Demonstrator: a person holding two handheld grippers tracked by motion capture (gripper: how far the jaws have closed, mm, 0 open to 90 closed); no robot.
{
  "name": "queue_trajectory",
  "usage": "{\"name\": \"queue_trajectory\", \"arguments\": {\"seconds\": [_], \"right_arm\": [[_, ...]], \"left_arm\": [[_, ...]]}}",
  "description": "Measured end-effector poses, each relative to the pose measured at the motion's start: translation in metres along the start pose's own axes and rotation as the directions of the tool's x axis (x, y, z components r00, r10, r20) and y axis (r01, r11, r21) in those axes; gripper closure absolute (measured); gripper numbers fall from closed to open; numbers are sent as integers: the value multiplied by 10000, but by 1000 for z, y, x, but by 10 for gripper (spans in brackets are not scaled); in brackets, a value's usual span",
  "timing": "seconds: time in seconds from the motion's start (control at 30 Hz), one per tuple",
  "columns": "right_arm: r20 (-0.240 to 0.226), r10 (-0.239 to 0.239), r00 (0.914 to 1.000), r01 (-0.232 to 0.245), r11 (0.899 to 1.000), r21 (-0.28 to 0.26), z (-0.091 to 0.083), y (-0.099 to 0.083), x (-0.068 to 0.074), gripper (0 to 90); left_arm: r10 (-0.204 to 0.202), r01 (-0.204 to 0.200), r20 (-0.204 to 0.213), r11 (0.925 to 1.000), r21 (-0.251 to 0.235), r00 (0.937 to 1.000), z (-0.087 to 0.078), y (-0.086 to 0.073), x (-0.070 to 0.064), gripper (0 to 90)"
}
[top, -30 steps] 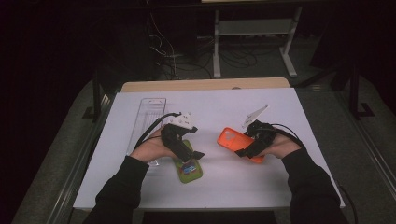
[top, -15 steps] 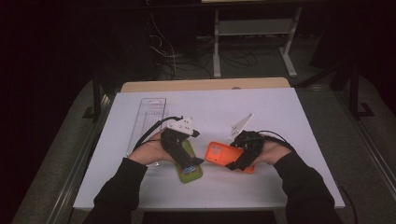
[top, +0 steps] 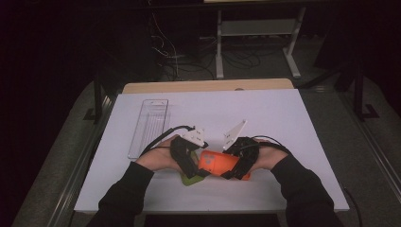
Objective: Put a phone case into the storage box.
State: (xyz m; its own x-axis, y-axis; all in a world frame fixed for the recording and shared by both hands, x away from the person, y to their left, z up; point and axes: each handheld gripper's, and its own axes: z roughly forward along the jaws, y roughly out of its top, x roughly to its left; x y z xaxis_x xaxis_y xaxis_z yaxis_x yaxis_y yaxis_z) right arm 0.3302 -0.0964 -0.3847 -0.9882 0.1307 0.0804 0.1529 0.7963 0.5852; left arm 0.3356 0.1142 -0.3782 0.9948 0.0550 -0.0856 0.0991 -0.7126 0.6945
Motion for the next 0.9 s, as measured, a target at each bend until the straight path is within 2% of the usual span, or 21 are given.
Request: {"name": "queue_trajectory", "arguments": {"seconds": [0.5,0.67,0.9], "right_arm": [[-155,-442,9989,440,9990,-84,4,9,7,149],[-144,-551,9984,550,9985,-49,5,10,7,148],[-205,-585,9981,585,9983,-42,5,11,8,149]], "left_arm": [[151,-182,438,9973,718,9989,20,-3,-3,0],[170,-223,611,9959,877,9980,24,-4,-5,32],[332,-378,495,9947,958,9982,24,-4,-4,82]]}}
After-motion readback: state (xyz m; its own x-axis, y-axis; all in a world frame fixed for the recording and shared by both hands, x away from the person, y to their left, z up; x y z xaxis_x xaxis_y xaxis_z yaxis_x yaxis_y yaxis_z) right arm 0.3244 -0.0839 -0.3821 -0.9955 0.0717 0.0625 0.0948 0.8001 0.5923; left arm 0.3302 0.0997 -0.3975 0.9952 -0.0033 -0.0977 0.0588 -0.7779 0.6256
